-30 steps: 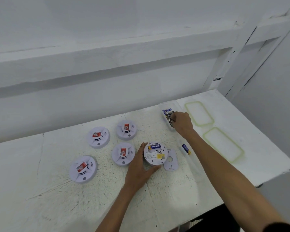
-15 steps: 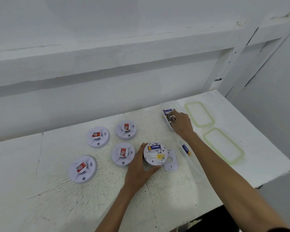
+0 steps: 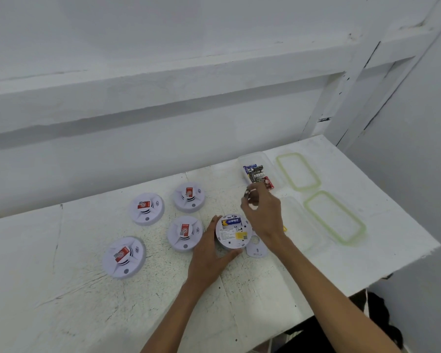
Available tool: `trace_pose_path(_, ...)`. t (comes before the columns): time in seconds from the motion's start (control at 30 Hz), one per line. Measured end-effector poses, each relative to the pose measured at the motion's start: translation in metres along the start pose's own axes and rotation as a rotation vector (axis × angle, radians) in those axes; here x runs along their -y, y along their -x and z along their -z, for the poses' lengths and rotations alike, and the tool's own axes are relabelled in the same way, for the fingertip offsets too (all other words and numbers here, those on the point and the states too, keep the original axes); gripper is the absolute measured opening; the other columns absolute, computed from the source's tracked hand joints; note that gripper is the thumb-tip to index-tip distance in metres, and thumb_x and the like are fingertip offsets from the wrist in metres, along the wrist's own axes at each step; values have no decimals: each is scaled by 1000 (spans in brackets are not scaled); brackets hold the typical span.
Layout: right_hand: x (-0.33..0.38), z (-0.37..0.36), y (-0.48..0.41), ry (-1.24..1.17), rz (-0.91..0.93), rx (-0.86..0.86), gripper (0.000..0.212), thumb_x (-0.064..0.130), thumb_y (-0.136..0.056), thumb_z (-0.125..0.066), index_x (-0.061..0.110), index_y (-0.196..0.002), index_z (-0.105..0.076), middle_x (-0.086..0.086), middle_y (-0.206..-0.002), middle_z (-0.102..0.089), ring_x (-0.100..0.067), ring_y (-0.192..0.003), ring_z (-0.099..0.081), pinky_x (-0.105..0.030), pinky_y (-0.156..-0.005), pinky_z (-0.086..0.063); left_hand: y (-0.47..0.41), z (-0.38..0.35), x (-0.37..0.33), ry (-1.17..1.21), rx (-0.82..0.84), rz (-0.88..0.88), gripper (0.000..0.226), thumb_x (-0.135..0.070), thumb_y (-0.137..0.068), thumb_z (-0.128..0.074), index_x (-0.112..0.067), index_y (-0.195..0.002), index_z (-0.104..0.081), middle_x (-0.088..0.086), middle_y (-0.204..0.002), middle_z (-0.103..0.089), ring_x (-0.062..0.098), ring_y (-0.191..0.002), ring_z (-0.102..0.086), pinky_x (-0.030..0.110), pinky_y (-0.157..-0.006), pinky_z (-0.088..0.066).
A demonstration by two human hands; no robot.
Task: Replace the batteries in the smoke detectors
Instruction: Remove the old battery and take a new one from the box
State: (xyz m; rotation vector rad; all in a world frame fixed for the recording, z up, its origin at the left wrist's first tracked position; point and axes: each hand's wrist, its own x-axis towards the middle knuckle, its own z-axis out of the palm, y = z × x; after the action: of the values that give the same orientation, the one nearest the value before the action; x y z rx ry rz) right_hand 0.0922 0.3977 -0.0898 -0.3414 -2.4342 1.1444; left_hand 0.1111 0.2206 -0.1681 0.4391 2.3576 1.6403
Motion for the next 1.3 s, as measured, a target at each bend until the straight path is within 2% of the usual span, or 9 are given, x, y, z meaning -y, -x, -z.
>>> trace_pose_path(0.13, -2, -13, 26, -42, -97, 24, 17, 19, -89, -69, 23, -101, -58, 10, -86, -68, -4, -80, -65, -27, -73, -57, 0, -1, 4, -24, 1, 4, 89, -69, -73, -77, -51, -146, -29, -24, -152, -41, -7, -142, -36, 13, -115, -30)
trace_pose_path(0.27, -4, -19, 38, -37, -166, 27, 18, 26, -88, -70, 22, -100, -59, 9, -90, -68, -7, -84, -65, -28, -71, -56, 0, 0, 5, -40, 7, 15, 93, -50, -77, -83, -41, -151, -28, -24, -153, -39, -20, -137, -31, 1, -108, -26)
trace_pose_path(0.4, -6, -23, 46, 3, -188, 54, 18, 29, -88, -70, 27, -98, -56, 10, -93, -65, -9, -91, -57, -10, -67, -40, 1, 0, 9, -47, 11, 9, 99, -54, -78, -82, -26, -157, -30, -14, -158, -40, -7, -143, -35, 8, -113, -29)
trace_pose_path(0.6, -12, -27, 54, -22, -229, 14, 17, 30, -88, -69, 24, -95, -54, 6, -96, -58, -9, -92, -52, -23, -73, -45, 1, 0, 9, -61, -3, -32, 95, -55, -79, -81, -32, -156, -30, -16, -158, -40, -3, -145, -35, 18, -116, -31)
trace_pose_path(0.7, -15, -29, 57, 21, -170, -2, 18, 28, -88, -70, 19, -94, -56, 4, -95, -56, -14, -90, -54, -28, -75, -49, 1, 0, 9, -56, -10, -35, 94, -55, -79, -81, -35, -155, -30, -19, -157, -40, -4, -144, -36, 15, -115, -32)
trace_pose_path(0.87, -18, -32, 64, 125, -124, 22, 17, 26, -92, -67, 15, -102, -58, 3, -104, -58, -13, -94, -54, -11, -73, -43, 1, 0, 10, -44, -7, -37, 94, -48, -81, -83, -26, -157, -32, -19, -155, -40, -7, -143, -35, 8, -113, -30)
trace_pose_path(1.13, -28, -33, 68, 308, 26, 43, 21, 32, -94, -66, 14, -104, -68, 2, -120, -63, -17, -113, -50, -16, -85, -42, -1, -2, 13, -42, 10, -54, 90, -46, -83, -80, -27, -156, -32, -15, -157, -41, -1, -144, -38, 14, -114, -33)
trace_pose_path(1.23, -30, -33, 69, 384, 112, 70, 24, 33, -96, -64, 11, -103, -69, -3, -122, -65, -21, -115, -53, -24, -84, -50, -1, -1, 12, -21, 5, -58, 89, -47, -83, -80, -36, -154, -28, -27, -153, -38, -7, -141, -37, 11, -112, -33)
trace_pose_path(1.3, -31, -30, 70, 405, 153, 76, 23, 31, -96, -64, 10, -103, -70, -5, -123, -66, -23, -115, -55, -28, -82, -54, -1, -1, 12, -9, 5, -63, 89, -51, -82, -79, -36, -154, -28, -24, -153, -39, -5, -142, -39, 13, -113, -34)
